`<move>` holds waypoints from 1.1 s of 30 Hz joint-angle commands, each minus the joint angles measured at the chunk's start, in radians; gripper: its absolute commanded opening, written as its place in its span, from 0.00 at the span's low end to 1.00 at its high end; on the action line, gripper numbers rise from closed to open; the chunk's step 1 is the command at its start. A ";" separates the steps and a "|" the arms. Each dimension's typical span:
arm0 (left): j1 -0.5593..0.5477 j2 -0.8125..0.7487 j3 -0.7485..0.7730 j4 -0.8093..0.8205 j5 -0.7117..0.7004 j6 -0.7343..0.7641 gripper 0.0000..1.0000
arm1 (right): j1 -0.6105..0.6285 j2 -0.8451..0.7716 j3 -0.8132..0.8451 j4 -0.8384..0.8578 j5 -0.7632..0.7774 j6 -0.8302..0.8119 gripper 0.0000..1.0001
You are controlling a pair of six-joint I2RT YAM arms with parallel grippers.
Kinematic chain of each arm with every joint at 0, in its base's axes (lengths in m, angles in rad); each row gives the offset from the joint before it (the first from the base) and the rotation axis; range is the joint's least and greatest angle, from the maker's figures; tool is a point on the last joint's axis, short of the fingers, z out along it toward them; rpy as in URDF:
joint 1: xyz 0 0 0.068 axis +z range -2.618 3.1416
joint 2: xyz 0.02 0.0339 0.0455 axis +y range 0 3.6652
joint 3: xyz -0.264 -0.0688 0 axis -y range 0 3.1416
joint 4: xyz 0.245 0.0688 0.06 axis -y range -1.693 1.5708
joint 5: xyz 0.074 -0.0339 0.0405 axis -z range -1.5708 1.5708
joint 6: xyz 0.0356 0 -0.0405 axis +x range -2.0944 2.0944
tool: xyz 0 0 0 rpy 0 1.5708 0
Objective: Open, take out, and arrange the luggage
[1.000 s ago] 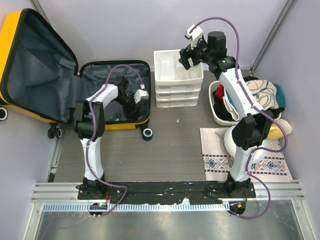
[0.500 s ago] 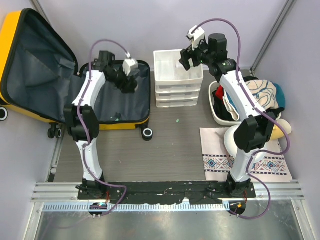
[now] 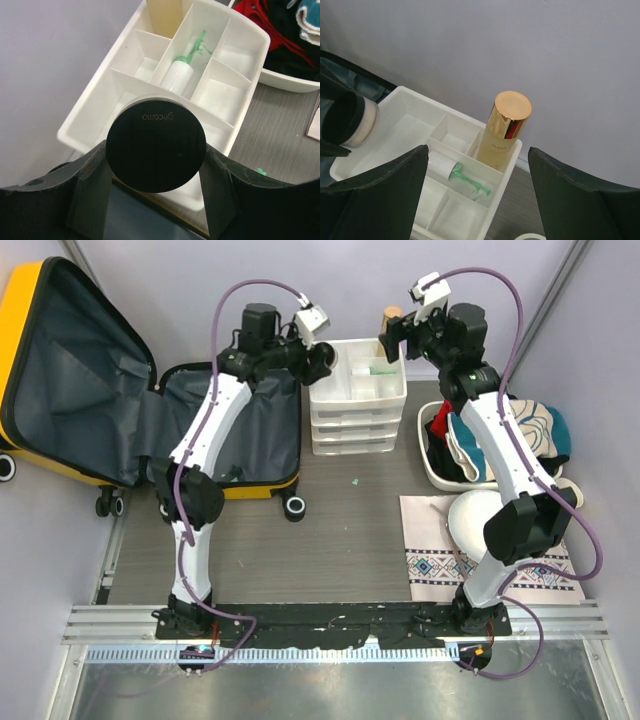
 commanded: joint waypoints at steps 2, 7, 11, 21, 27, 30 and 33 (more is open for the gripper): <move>-0.030 0.075 0.023 0.091 -0.068 0.000 0.22 | -0.009 -0.092 -0.060 0.054 0.027 0.024 0.87; -0.047 0.087 0.011 0.078 -0.108 0.024 0.62 | -0.015 -0.118 -0.100 0.045 0.030 0.030 0.87; -0.047 0.055 0.003 0.100 -0.163 -0.001 0.89 | -0.024 -0.126 -0.117 0.054 0.035 0.068 0.87; 0.043 -0.097 0.035 -0.130 -0.231 -0.215 0.99 | -0.121 -0.140 -0.153 0.100 -0.002 0.245 0.87; 0.302 -0.123 0.078 -0.406 -0.104 -0.459 1.00 | -0.221 -0.204 -0.282 0.100 -0.075 0.354 0.87; 0.355 -0.268 -0.131 -0.411 -0.261 -0.441 0.99 | -0.273 -0.252 -0.389 0.088 -0.126 0.360 0.87; 0.381 -0.370 -0.293 -0.451 -0.387 -0.420 1.00 | -0.276 -0.284 -0.461 0.035 -0.129 0.340 0.87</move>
